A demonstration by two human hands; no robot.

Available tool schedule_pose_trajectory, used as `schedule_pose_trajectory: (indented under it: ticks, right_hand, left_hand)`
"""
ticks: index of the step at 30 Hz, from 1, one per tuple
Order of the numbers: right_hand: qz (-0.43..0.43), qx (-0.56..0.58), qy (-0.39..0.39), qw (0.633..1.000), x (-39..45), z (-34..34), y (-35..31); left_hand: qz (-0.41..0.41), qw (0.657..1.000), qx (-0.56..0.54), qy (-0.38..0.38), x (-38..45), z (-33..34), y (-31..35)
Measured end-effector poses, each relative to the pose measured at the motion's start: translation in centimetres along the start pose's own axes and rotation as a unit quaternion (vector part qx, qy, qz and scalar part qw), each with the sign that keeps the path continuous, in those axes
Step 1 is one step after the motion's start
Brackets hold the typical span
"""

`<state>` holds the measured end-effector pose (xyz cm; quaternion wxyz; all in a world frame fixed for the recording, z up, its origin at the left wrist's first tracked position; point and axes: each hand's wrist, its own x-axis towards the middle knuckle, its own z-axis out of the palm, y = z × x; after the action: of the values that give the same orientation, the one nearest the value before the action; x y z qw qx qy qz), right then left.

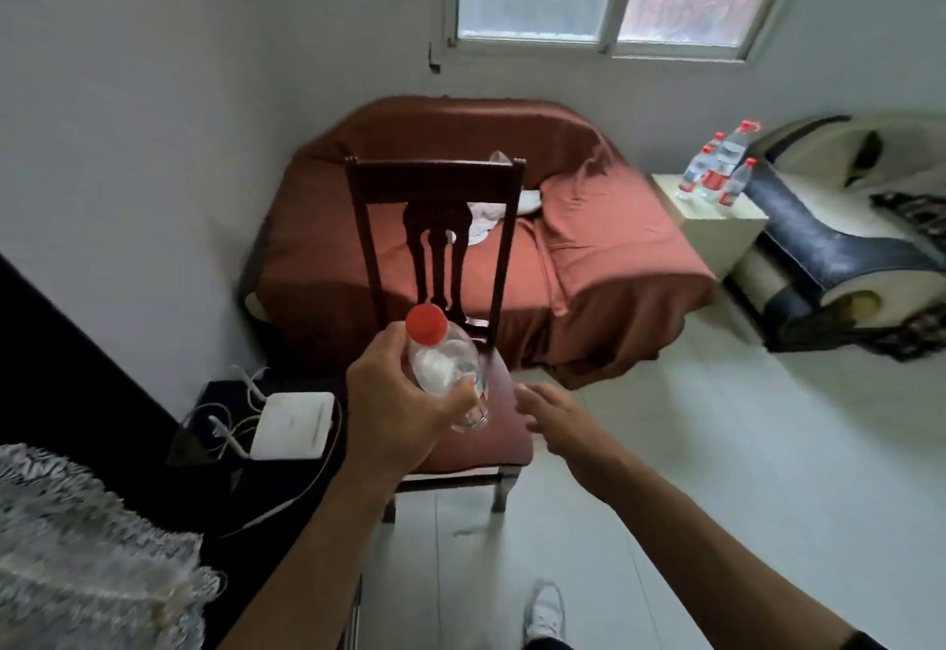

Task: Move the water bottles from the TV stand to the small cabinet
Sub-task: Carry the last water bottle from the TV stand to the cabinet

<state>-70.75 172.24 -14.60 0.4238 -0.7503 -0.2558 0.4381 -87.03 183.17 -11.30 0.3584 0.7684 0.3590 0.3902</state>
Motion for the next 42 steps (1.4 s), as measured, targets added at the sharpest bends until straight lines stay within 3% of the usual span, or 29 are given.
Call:
schedule_pose_trajectory:
  ticks: [9,19,29,42]
  right_hand:
    - [0.088,0.166,0.091,0.978,-5.5,-9.5,5.6]
    - [0.126,0.321,0.162,0.924,-13.1,-26.7,15.4]
    - [0.12,0.367,0.24,0.891,-19.4,-41.3,20.5]
    - [0.119,0.381,0.279,0.873,-14.6,-52.4,21.1]
  left_hand:
    - [0.058,0.99,-0.029,-0.125,-2.4,10.0,7.4]
    - [0.131,0.962,-0.022,-0.239,-8.0,27.5,20.1]
    - [0.227,0.919,-0.08,-0.313,-11.8,40.2,31.1]
    - [0.275,0.885,-0.127,-0.353,-5.9,52.5,34.9]
